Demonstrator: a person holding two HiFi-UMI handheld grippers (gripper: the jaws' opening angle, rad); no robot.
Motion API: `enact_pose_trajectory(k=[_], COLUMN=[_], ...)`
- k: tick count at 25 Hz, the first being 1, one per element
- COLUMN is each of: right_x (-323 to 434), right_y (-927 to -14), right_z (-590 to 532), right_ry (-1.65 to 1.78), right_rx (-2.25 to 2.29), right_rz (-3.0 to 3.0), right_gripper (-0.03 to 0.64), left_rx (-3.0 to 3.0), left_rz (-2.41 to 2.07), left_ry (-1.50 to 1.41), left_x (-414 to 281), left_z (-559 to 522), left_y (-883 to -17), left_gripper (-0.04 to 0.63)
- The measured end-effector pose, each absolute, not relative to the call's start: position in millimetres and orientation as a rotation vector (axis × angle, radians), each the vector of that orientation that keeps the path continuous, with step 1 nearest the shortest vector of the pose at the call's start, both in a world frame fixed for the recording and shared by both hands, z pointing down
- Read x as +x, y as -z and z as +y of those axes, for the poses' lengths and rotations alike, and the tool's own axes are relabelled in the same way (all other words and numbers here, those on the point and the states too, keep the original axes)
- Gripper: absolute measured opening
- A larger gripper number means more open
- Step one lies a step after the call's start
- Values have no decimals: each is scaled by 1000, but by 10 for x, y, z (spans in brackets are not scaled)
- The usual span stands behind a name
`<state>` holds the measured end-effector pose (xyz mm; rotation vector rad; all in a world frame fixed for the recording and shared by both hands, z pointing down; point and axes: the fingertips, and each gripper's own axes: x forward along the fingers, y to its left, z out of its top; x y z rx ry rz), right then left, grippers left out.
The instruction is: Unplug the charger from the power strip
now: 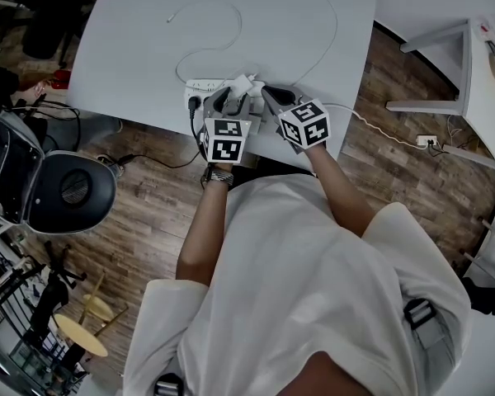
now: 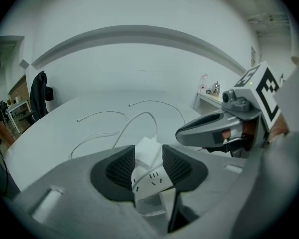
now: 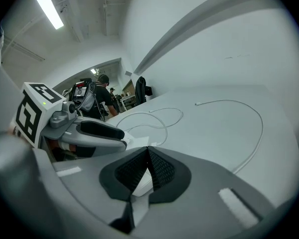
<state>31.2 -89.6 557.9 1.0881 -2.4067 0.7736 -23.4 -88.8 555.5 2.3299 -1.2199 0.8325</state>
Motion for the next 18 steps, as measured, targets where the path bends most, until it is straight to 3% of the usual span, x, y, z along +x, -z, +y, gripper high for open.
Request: enact_pose_trajectory(k=[2, 10, 18], right_x=[326, 333, 278], right_y=[-5510, -5108, -4418], right_z=[-892, -827, -814], right_ry=[-745, -643, -466], right_rx=[1106, 1188, 1264], right_rz=[-2410, -2433, -2484], right_gripper=[5, 3, 3], left_rx=[2319, 2333, 2435], left_rz=[-1236, -1329, -1404], left_ry=[-789, -663, -571], left_x=[-266, -510, -620], left_z=[-892, -857, -818], left_y=[-5490, -5087, -4432], left_gripper=[175, 5, 5])
